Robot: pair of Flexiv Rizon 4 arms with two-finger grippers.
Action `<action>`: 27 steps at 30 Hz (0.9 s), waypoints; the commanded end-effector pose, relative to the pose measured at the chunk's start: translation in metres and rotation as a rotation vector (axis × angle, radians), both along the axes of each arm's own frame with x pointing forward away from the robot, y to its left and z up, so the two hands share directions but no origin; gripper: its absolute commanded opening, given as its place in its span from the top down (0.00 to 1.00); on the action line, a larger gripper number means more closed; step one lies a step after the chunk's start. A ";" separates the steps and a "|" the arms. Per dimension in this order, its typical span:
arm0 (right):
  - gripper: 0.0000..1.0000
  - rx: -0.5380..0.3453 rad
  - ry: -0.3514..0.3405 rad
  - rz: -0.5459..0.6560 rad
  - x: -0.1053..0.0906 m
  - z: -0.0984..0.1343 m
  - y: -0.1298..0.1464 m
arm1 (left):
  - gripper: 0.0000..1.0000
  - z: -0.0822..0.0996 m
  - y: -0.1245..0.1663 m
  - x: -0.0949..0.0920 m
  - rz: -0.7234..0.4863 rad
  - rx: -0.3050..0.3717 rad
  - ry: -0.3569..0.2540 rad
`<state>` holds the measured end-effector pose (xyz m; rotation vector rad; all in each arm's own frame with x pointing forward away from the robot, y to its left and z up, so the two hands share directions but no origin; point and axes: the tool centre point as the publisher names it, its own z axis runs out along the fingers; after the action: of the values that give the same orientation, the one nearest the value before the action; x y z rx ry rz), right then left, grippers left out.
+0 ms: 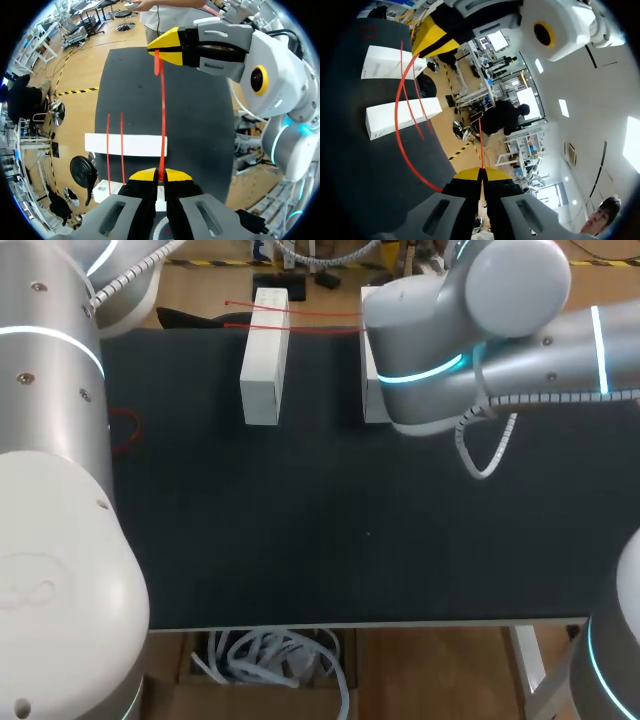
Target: Grab the tape and strap the tape.
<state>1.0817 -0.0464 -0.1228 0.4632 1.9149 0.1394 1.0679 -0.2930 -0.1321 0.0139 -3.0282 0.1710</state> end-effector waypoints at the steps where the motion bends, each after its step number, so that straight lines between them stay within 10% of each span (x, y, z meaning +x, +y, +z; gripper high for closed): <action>1: 1.00 -0.010 0.008 0.004 -0.001 -0.004 0.007 | 1.00 0.001 -0.001 0.002 0.000 0.004 0.005; 27: 1.00 -0.002 0.039 0.031 -0.007 -0.018 0.036 | 1.00 0.001 -0.001 0.002 0.000 0.004 0.005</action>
<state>1.0760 -0.0101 -0.1432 0.4357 1.9579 0.1533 1.0678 -0.2929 -0.1320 0.0140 -3.0279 0.1716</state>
